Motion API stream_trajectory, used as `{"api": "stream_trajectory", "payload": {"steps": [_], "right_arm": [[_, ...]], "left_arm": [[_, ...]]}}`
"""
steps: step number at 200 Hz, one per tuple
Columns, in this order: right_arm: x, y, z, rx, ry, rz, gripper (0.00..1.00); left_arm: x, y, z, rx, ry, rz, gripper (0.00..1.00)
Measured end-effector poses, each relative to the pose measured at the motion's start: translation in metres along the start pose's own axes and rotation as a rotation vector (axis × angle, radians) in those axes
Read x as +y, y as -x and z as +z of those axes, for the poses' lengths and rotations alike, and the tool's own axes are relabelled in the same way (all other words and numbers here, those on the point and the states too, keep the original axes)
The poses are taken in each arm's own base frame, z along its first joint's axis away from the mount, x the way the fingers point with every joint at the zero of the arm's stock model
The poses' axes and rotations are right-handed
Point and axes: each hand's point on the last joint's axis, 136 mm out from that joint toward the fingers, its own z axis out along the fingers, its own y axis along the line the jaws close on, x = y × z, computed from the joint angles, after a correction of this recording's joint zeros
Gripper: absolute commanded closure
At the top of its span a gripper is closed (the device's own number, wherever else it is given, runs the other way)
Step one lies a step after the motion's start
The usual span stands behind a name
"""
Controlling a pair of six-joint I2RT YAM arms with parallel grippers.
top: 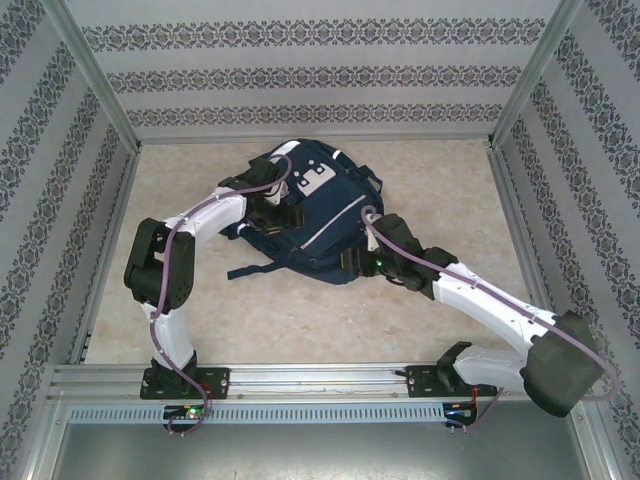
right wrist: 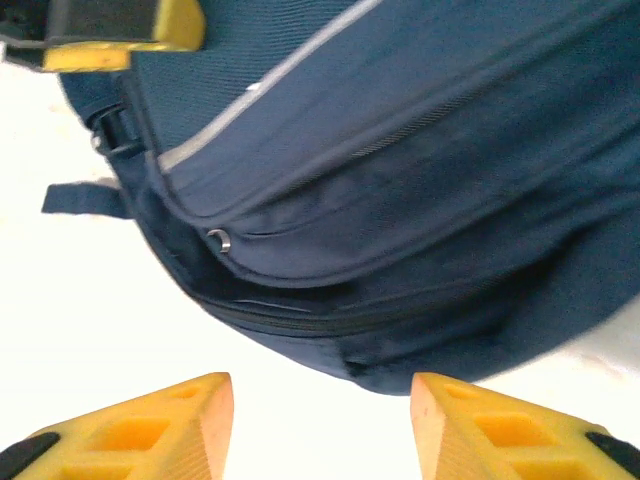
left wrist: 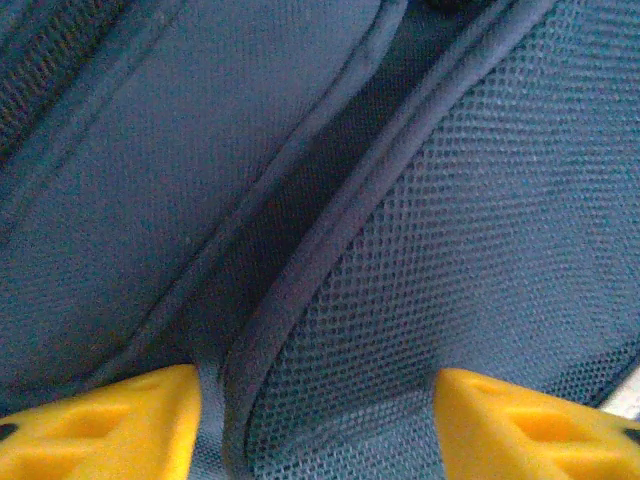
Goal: Pack books, pencil case, and school supplies into a backpack
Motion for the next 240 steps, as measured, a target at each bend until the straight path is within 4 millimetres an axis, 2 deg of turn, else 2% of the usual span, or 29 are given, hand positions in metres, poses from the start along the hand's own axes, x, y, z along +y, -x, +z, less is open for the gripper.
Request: {"api": "stream_trajectory", "payload": {"steps": [39, 52, 64, 95, 121, 150, 192, 231, 234, 240], "right_arm": [[0.031, -0.007, 0.023, 0.076, 0.035, -0.094, 0.55], [0.041, -0.008, 0.029, 0.091, 0.036, -0.115, 0.53], [0.048, -0.009, 0.032, 0.091, 0.025, -0.116, 0.5], [0.069, -0.015, 0.039, 0.061, -0.034, 0.063, 0.5], [0.079, -0.024, 0.045, 0.019, -0.092, 0.233, 0.51], [0.087, -0.015, 0.064, -0.041, -0.159, 0.367, 0.51], [0.079, 0.003, 0.081, -0.138, -0.261, 0.486, 0.54], [0.076, 0.0, 0.108, -0.139, -0.323, 0.52, 0.57], [0.075, -0.002, 0.11, -0.137, -0.328, 0.523, 0.57], [0.073, -0.004, 0.113, -0.134, -0.337, 0.528, 0.57]], "left_arm": [[0.002, -0.013, 0.01, 0.023, -0.061, -0.167, 0.67], [0.001, -0.018, 0.01, 0.027, -0.084, -0.207, 0.77], [-0.001, -0.024, 0.006, 0.033, -0.106, -0.235, 0.8], [-0.013, -0.033, -0.015, 0.032, -0.161, -0.286, 0.84], [-0.023, -0.036, -0.022, 0.056, -0.207, -0.322, 0.94], [-0.031, -0.044, -0.022, 0.091, -0.231, -0.344, 0.96], [-0.045, -0.052, -0.025, 0.127, -0.269, -0.344, 1.0], [-0.048, -0.051, -0.027, 0.129, -0.281, -0.341, 1.0], [-0.048, -0.051, -0.027, 0.129, -0.281, -0.34, 0.98], [-0.048, -0.05, -0.028, 0.128, -0.283, -0.338, 0.87]]}}
